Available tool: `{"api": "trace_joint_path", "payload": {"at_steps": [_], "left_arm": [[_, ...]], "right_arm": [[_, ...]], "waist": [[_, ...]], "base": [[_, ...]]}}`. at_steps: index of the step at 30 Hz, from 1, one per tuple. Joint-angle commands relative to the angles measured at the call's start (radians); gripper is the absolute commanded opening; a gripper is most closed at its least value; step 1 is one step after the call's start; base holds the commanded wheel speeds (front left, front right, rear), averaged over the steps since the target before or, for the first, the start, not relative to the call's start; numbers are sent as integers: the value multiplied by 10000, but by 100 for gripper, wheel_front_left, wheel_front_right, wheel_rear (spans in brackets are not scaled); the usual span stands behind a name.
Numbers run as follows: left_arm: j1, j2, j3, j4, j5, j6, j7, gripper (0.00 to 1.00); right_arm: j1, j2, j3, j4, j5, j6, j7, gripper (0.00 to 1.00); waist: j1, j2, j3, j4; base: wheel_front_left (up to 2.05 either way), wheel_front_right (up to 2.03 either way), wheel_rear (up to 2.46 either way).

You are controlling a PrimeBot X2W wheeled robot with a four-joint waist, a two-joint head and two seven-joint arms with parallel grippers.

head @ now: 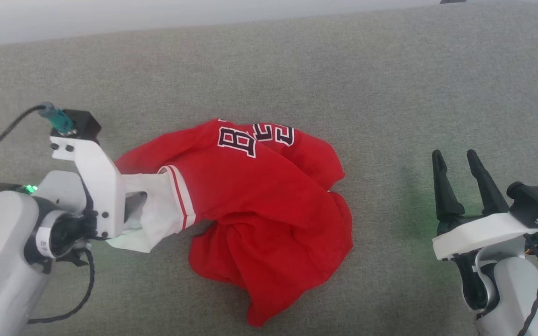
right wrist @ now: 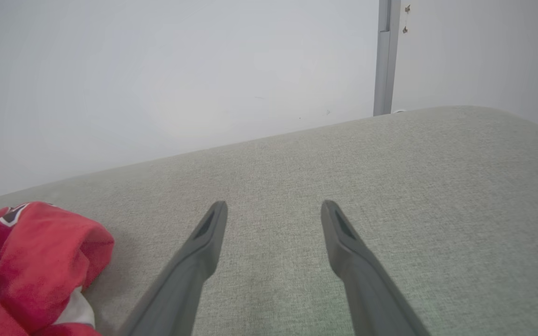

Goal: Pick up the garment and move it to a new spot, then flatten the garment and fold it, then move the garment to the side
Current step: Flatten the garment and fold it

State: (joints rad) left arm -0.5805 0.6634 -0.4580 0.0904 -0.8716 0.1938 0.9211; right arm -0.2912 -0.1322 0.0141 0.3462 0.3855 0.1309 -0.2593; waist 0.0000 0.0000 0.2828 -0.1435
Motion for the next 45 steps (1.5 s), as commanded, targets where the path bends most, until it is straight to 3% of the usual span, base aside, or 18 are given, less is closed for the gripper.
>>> {"api": "trace_joint_path", "payload": {"at_steps": [1,2,3,4,12,17,25,31,32,33,34,35,36,45], "left_arm": [[-80,-33,-70,104,53,26,7,98],[-106,-137,-40,187,-1,73,-54,66],[-109,-251,-6,277,-112,130,-65,12],[-122,-347,53,357,-198,173,-102,0],[-166,-426,341,219,-486,300,-95,0],[572,-95,550,-834,-883,540,197,0],[2415,714,730,-2251,-937,1272,372,0],[2902,593,619,-1945,-774,962,-232,0],[2907,562,629,-1847,-782,915,-317,9],[2888,568,608,-1772,-760,794,-367,28],[2836,573,594,-1715,-756,722,-434,50],[2675,599,673,-1676,-794,634,-502,84],[2566,632,720,-1702,-793,580,-535,100],[1399,936,871,-2143,-698,459,-51,100]], "right_arm": [[60,-8,16,-43,34,-3,-27,100],[80,-22,11,-46,50,-3,-27,100],[92,-33,1,-49,68,-3,-28,100],[99,-43,-2,-53,83,-3,-29,100],[142,-76,-84,-92,119,-3,-33,100],[220,-72,-236,-155,98,-3,-38,100],[303,-96,-343,-307,69,-3,25,100],[152,-122,-245,-374,89,-3,157,100],[133,-138,-216,-377,105,-3,180,100],[118,-152,-177,-377,110,-3,195,100],[124,-164,-134,-377,121,-3,198,100],[164,-175,-63,-386,141,-3,233,100],[194,-178,-44,-398,153,-3,253,100],[381,-245,44,-484,189,-3,387,100]], "waist": [[0,0,-6,-30],[0,0,-5,-44],[0,0,0,-56],[0,0,4,-61],[0,0,10,-50],[0,0,1,33],[0,0,102,288],[0,0,107,420],[0,0,92,434],[0,0,72,444],[0,0,41,457],[0,0,-15,475],[0,0,-48,487],[0,0,-294,481]], "base": [[0,0,0],[0,0,0],[0,0,0],[0,0,0],[0,0,0],[0,0,0],[0,0,0],[0,0,0],[0,0,0],[0,0,0],[0,0,0],[0,0,0],[0,0,0],[0,0,0]]}}
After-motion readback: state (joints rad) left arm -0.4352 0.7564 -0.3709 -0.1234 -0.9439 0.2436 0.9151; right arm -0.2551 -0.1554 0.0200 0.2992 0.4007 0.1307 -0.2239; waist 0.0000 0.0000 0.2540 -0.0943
